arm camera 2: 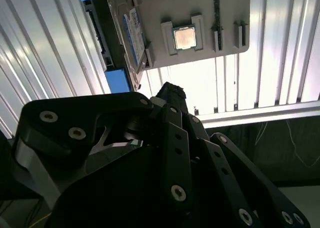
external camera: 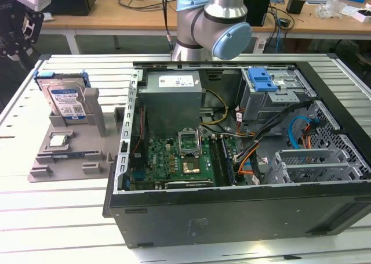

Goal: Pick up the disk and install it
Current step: 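Pick up the disk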

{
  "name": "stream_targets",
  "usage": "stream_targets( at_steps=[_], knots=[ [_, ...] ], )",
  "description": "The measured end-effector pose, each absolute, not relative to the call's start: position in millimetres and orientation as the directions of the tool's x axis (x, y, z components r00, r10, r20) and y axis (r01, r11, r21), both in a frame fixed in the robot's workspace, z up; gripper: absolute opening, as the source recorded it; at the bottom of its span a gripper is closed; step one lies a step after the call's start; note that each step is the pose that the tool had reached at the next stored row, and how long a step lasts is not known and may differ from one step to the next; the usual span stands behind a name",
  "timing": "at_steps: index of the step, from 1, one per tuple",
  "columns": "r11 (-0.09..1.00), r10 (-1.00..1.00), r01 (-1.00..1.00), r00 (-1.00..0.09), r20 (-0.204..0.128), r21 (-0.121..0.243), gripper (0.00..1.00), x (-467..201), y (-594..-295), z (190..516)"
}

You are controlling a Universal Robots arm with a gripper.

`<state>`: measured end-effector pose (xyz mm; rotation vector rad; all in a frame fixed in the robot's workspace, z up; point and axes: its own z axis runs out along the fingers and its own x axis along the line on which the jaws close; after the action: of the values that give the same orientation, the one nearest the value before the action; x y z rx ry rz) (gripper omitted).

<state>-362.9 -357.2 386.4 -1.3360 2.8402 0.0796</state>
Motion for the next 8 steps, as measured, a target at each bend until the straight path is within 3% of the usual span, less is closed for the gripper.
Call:
stream_targets(
  at_steps=[8],
  knots=[
    [0.554, -0.831, -0.831, -0.555, -0.023, 0.045, 0.11, -362.9, -357.2, 386.4]
  ],
)
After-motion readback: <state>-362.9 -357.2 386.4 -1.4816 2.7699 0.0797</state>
